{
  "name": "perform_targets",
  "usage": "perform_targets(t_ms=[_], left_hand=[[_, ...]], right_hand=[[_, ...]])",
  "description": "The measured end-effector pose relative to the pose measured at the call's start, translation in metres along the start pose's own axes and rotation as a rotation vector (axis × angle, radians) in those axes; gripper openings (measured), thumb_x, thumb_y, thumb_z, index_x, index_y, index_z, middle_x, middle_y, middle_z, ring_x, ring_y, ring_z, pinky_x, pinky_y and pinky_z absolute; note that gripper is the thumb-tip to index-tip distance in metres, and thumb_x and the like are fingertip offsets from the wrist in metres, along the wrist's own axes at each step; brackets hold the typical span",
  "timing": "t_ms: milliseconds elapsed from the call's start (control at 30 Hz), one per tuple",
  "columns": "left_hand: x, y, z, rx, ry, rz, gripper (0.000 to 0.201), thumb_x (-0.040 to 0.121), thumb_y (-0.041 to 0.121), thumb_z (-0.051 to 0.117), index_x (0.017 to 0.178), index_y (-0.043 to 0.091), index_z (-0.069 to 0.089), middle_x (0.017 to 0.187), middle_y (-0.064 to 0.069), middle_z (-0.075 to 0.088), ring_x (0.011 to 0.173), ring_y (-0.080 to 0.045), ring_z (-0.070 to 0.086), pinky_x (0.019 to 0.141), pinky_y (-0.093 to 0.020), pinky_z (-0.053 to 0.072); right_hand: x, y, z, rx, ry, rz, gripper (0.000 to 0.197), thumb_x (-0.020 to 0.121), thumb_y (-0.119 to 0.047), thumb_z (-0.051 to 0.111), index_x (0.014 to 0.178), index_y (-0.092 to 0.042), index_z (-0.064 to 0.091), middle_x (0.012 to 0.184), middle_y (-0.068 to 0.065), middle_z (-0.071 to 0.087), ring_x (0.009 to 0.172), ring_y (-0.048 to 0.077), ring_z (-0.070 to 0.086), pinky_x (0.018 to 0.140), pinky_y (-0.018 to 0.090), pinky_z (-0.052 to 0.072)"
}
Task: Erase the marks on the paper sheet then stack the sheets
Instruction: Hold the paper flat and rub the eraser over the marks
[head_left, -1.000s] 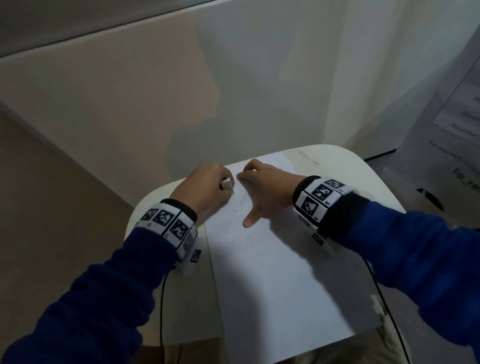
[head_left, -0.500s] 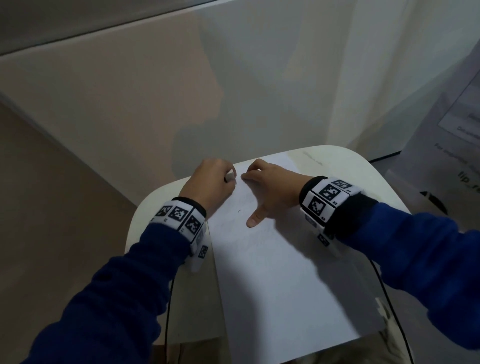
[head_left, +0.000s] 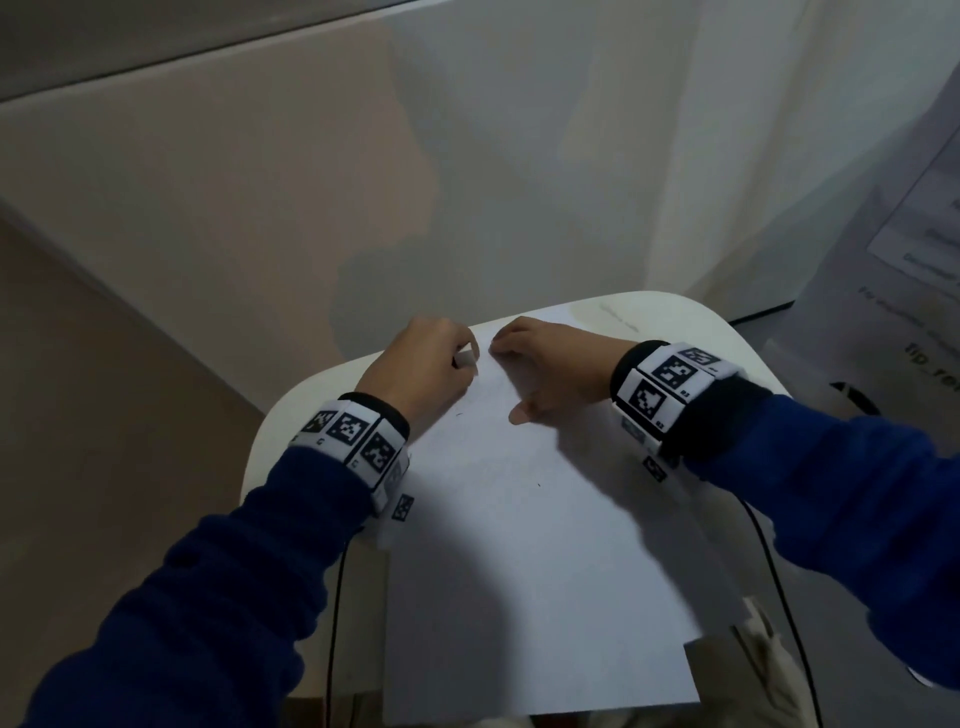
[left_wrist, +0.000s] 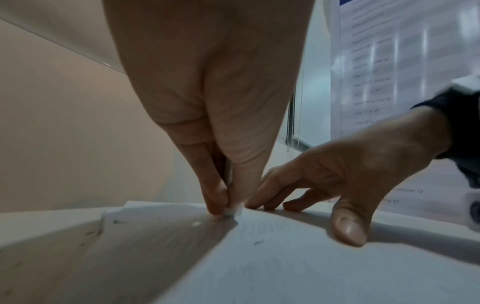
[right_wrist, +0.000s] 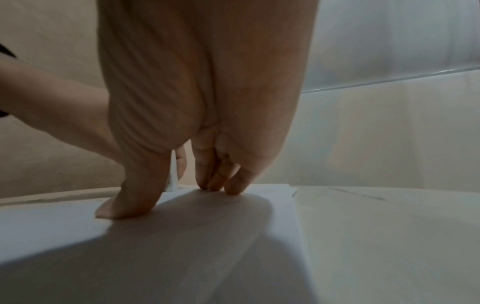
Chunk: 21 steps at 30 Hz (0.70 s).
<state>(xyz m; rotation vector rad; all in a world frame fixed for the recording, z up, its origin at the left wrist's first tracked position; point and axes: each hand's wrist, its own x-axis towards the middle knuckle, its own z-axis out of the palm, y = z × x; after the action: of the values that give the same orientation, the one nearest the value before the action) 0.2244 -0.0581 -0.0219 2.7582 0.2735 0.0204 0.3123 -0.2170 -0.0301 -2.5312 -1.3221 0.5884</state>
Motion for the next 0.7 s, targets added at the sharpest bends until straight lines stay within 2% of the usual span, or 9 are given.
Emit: perform_targets(t_ms=[100,267,367,467,567,700], left_hand=[[0.001,-0.003,0.002,-0.019,0.074,-0.011,0.018,0.087,0.012,0.056,0.086,0.017,0.073,0.076,-0.001,0.068,0.070,-0.020,0.063,0.066,-0.033,0.055],[-0.005,0.001,0.001,0.006,-0.051,0.040,0.015,0.083,0.012,0.060,0.082,0.020,0.073,0.074,0.002,0.068,0.068,-0.017,0.065,0.065,-0.035,0.057],[-0.003,-0.002,-0.001,0.015,-0.003,0.019,0.018,0.086,0.012,0.057,0.084,0.018,0.074,0.077,-0.001,0.069,0.071,-0.019,0.065,0.066,-0.035,0.057],[-0.001,-0.005,-0.001,-0.011,0.052,-0.010,0.018,0.088,0.012,0.056,0.086,0.017,0.073,0.076,-0.001,0.067,0.071,-0.020,0.064,0.064,-0.032,0.055],[-0.002,-0.002,0.000,0.022,-0.028,0.039,0.015,0.085,0.012,0.059,0.085,0.017,0.073,0.072,0.000,0.065,0.068,-0.019,0.063,0.064,-0.035,0.056],[0.003,-0.003,0.001,0.006,0.011,0.034,0.017,0.083,0.012,0.057,0.085,0.018,0.073,0.077,-0.001,0.070,0.071,-0.020,0.065,0.067,-0.038,0.058]], right_hand=[[0.002,-0.001,-0.001,-0.026,-0.008,-0.013,0.082,0.072,-0.040,0.083,0.140,-0.010,0.048,0.146,0.004,0.040,0.133,0.023,0.042,0.112,0.032,0.033],[0.006,0.002,-0.005,-0.050,-0.052,-0.034,0.087,0.071,-0.038,0.085,0.143,-0.012,0.046,0.148,0.000,0.040,0.135,0.020,0.041,0.113,0.030,0.030],[0.007,0.004,-0.007,-0.034,-0.060,-0.045,0.087,0.068,-0.036,0.087,0.143,-0.014,0.048,0.147,-0.002,0.041,0.134,0.018,0.042,0.112,0.029,0.031],[0.008,0.003,-0.008,-0.050,-0.066,-0.044,0.091,0.065,-0.039,0.089,0.143,-0.017,0.048,0.146,-0.004,0.042,0.133,0.020,0.042,0.112,0.033,0.033],[0.008,0.002,-0.009,-0.115,-0.054,-0.017,0.094,0.062,-0.046,0.088,0.142,-0.021,0.048,0.141,-0.002,0.042,0.128,0.025,0.041,0.109,0.041,0.037],[0.008,0.001,-0.010,-0.120,-0.064,0.019,0.088,0.060,-0.046,0.089,0.135,-0.017,0.053,0.136,0.001,0.044,0.124,0.026,0.045,0.104,0.043,0.042]])
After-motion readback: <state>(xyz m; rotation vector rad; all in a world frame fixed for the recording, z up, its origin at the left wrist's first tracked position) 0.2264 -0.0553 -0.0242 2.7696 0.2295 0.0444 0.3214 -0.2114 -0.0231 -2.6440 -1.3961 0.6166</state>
